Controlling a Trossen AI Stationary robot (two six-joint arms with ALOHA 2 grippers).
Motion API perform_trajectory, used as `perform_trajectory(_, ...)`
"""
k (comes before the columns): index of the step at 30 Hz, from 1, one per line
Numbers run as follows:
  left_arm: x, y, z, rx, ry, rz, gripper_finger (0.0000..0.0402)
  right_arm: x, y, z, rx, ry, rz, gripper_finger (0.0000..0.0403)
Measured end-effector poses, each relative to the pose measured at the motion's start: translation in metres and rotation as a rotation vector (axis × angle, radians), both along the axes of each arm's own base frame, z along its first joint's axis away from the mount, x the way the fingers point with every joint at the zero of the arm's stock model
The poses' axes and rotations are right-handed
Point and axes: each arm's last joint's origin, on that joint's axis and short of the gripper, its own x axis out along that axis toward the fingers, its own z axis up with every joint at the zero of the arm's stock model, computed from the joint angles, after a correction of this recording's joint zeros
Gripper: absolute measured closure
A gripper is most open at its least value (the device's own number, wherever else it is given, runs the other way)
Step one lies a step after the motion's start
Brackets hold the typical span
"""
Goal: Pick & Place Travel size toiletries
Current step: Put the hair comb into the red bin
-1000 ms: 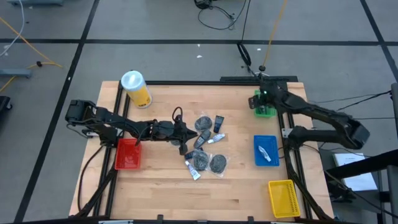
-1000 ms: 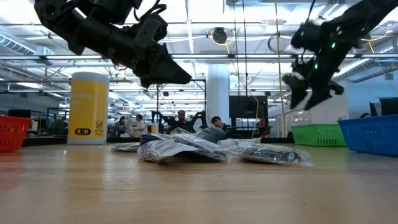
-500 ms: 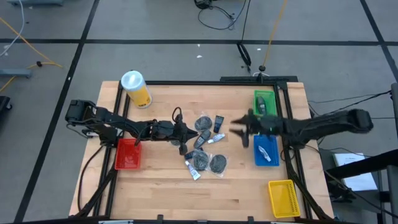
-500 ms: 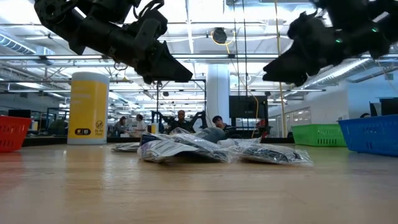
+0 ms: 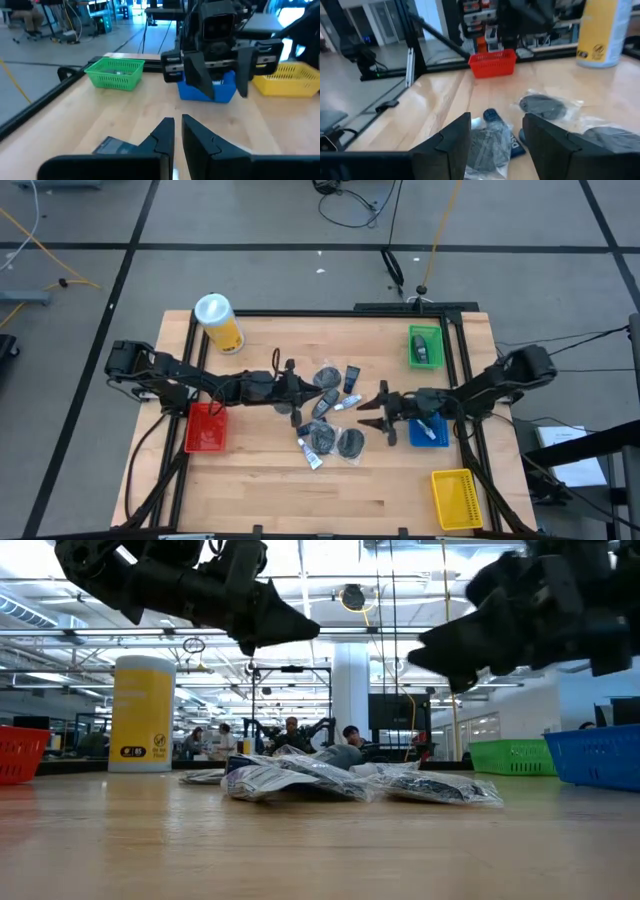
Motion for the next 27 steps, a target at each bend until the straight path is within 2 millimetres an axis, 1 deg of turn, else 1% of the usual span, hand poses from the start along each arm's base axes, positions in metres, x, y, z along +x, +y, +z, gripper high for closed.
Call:
perform_trajectory(2, -0.003, -0.001, -0.001, 0.043, 0.047, 0.014, 0.0363, 0.014, 0.004, -0.003, -0.016, 0.043, 0.008, 0.0225)
perform_trajectory(4, -0.004, -0.002, 0.001, 0.09, 0.112, 0.039, 0.0347, 0.027, 0.008, -0.007, -0.04, 0.094, 0.015, 0.0225)
perform_trajectory(7, -0.008, -0.007, 0.005, 0.148, 0.266, 0.06, 0.0307, 0.045, 0.013, -0.008, -0.067, 0.16, 0.023, 0.0224)
perform_trajectory(9, -0.01, -0.011, 0.009, 0.16, 0.363, 0.055, 0.0273, 0.054, 0.015, -0.008, -0.077, 0.2, 0.025, 0.0223)
perform_trajectory(11, -0.013, -0.014, 0.009, 0.145, 0.461, 0.054, 0.0236, 0.059, 0.015, -0.008, -0.087, 0.24, 0.025, 0.0216)
perform_trajectory(14, -0.019, -0.016, 0.004, 0.072, 0.572, 0.088, 0.0184, 0.058, 0.015, -0.008, -0.093, 0.279, 0.024, 0.0193)
perform_trajectory(16, -0.024, -0.014, -0.001, -0.006, 0.627, 0.146, 0.0154, 0.056, 0.015, -0.007, -0.095, 0.306, 0.021, 0.017)
perform_trajectory(18, -0.03, -0.009, -0.007, -0.081, 0.677, 0.252, 0.0131, 0.054, 0.014, -0.005, -0.095, 0.318, 0.012, 0.0149)
perform_trajectory(20, -0.036, -0.003, -0.012, -0.134, 0.691, 0.368, 0.0122, 0.052, 0.012, -0.003, -0.1, 0.335, -0.031, 0.0131)
perform_trajectory(22, -0.041, 0.001, -0.019, -0.162, 0.7, 0.441, 0.0125, 0.05, 0.013, -0.002, -0.11, 0.352, -0.058, 0.012)
perform_trajectory(24, -0.044, 0.005, -0.027, -0.204, 0.677, 0.475, 0.0134, 0.049, 0.015, -0.002, -0.114, 0.362, -0.052, 0.0116)
perform_trajectory(27, -0.048, 0.011, -0.04, -0.28, 0.619, 0.476, 0.0149, 0.048, 0.023, -0.002, -0.107, 0.357, -0.022, 0.0119)
